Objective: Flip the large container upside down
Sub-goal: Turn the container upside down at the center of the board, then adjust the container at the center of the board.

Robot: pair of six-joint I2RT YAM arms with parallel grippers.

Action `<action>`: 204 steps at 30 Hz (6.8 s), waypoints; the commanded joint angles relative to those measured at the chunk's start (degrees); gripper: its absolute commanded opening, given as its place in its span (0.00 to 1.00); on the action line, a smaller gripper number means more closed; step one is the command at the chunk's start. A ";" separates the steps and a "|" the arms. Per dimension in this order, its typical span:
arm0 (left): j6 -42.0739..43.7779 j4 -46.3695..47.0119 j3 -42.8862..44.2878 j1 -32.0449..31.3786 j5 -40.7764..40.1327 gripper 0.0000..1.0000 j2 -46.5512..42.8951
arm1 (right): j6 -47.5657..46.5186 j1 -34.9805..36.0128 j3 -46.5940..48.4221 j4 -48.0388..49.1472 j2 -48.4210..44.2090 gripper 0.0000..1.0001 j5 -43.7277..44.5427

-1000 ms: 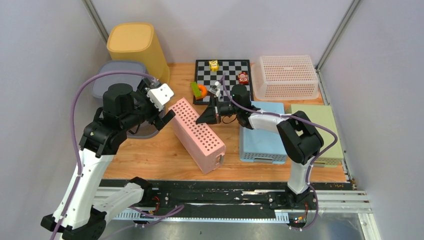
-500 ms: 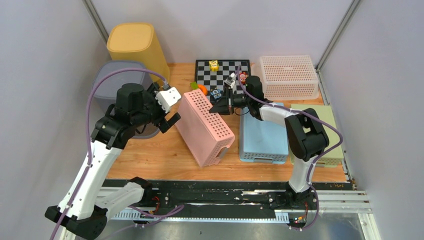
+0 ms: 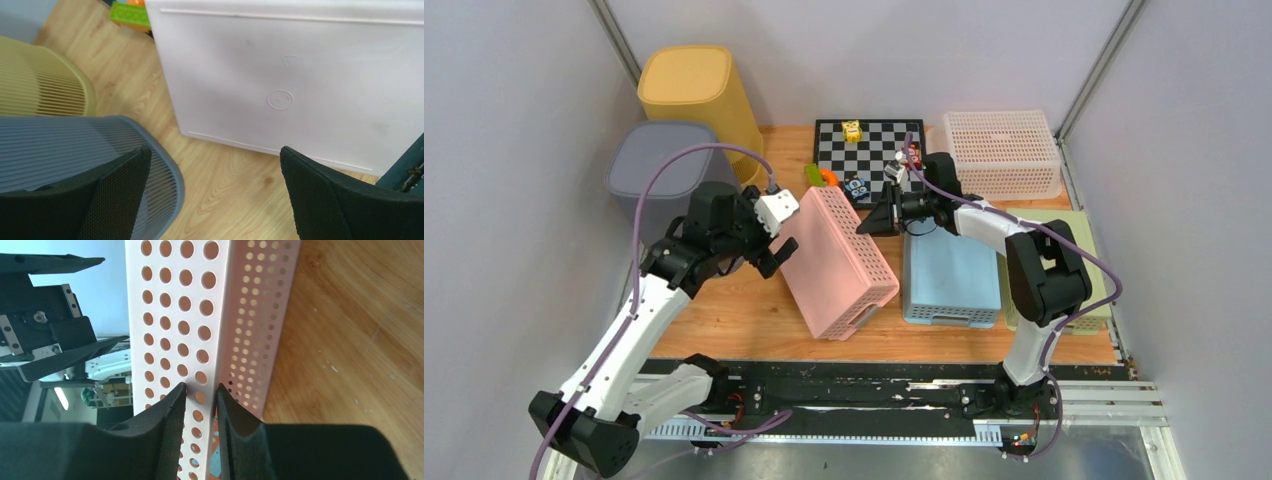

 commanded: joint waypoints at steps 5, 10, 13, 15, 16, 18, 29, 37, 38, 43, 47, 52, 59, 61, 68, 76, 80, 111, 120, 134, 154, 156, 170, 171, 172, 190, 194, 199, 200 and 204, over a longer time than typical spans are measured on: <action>1.50 2.75 -6.81 0.47 2.06 1.00 0.56 | -13.41 -1.11 1.16 -10.77 -2.78 0.31 3.33; 5.16 1.00 -9.39 0.40 0.00 1.00 0.14 | -16.48 -1.22 1.60 -14.46 -3.57 0.32 5.41; 7.44 0.18 -10.54 0.46 -2.29 1.00 -0.81 | -18.37 -1.27 1.98 -16.57 -3.93 0.32 6.90; 8.80 -0.96 -11.03 0.40 -2.96 1.00 -1.41 | -19.55 -1.32 2.24 -17.94 -4.18 0.32 7.85; 9.64 -1.67 -11.15 0.41 -3.08 1.00 -1.57 | -20.05 -1.30 2.31 -18.42 -4.20 0.32 8.25; 11.27 -3.51 -11.26 0.40 -3.27 1.00 -1.57 | -21.21 -1.35 2.57 -19.66 -4.36 0.32 8.98; 6.79 6.02 -18.70 0.40 -11.50 1.00 1.71 | -25.59 -1.30 3.92 -24.52 -5.98 0.33 12.87; -0.55 16.28 -22.12 0.40 -12.47 1.00 2.85 | -30.94 -1.21 3.78 -29.06 -7.14 0.35 16.31; -1.55 17.37 -22.36 0.40 -12.12 1.00 2.81 | -31.47 -1.21 3.56 -29.30 -7.19 0.36 16.52; -6.14 21.06 -22.14 0.40 -9.77 1.00 3.63 | -33.57 -0.73 3.06 -30.04 -7.04 0.38 17.16; -8.35 22.26 -20.72 0.40 -10.38 1.00 6.56 | -35.22 0.15 3.07 -30.89 -7.02 0.39 17.92; -10.11 23.14 -19.69 0.40 -10.30 1.00 9.89 | -36.85 0.87 2.90 -32.11 -7.36 0.39 19.01; -11.91 24.57 -17.66 0.40 -11.74 1.00 14.14 | -38.95 1.73 2.58 -33.46 -7.43 0.40 19.71; -12.54 24.83 -16.64 0.33 -12.81 1.00 15.37 | -39.98 2.49 2.70 -34.26 -7.33 0.40 19.95; -13.73 25.85 -13.95 0.08 -14.25 1.00 19.10 | -41.87 4.53 3.02 -35.82 -7.09 0.40 18.59; -14.31 27.13 -11.88 -0.90 -17.16 1.00 23.17 | -43.95 6.01 3.80 -38.49 -6.60 0.41 16.18; -14.59 26.53 -10.75 -0.84 -19.71 1.00 23.49 | -45.83 6.08 5.49 -40.32 -9.24 0.42 22.09; -15.96 26.79 -9.21 -0.85 -16.83 1.00 27.26 | -55.17 9.44 -0.54 -45.19 -8.34 0.51 19.43; -17.17 26.91 -7.66 -0.83 -19.76 1.00 28.53 | -54.99 10.57 2.38 -45.03 -6.42 0.53 22.16; -18.31 25.92 -7.44 -0.83 -20.80 1.00 28.35 | -53.62 9.55 9.26 -43.87 -1.74 0.55 27.46; -18.05 23.90 -5.50 -0.83 -24.23 1.00 30.62 | -52.13 8.08 17.24 -43.17 4.81 0.55 29.61; -17.97 23.66 -5.32 -0.85 -24.95 1.00 30.63 | -52.14 8.10 17.98 -43.12 5.43 0.55 29.61; -17.78 23.22 -4.73 -0.83 -26.12 1.00 30.71 | -52.32 8.08 21.94 -43.26 8.19 0.55 29.80; -17.80 23.23 -4.68 -0.83 -26.12 1.00 30.79 | -52.25 8.02 22.19 -43.24 8.32 0.55 29.85; -17.78 23.23 -4.68 -0.83 -26.19 1.00 30.87 | -52.23 8.00 22.39 -43.26 8.41 0.55 29.79; -15.86 19.70 -1.09 -0.15 -28.98 1.00 24.55 | -54.15 -5.87 21.34 -51.59 -7.50 0.61 32.21; -15.82 18.67 -0.47 -0.04 -29.20 1.00 22.86 | -53.09 -12.89 18.93 -51.83 -10.60 0.62 37.78; -15.46 17.80 -0.23 -0.04 -28.85 1.00 19.11 | -50.35 -22.23 16.36 -50.20 -11.24 0.61 42.92; -15.33 17.53 -0.20 -0.04 -28.46 1.00 18.25 | -50.04 -24.06 15.74 -49.42 -11.17 0.61 43.09; -13.80 15.53 0.16 -0.04 -26.68 1.00 14.09 | -49.71 -27.10 14.34 -48.22 -9.74 0.61 43.60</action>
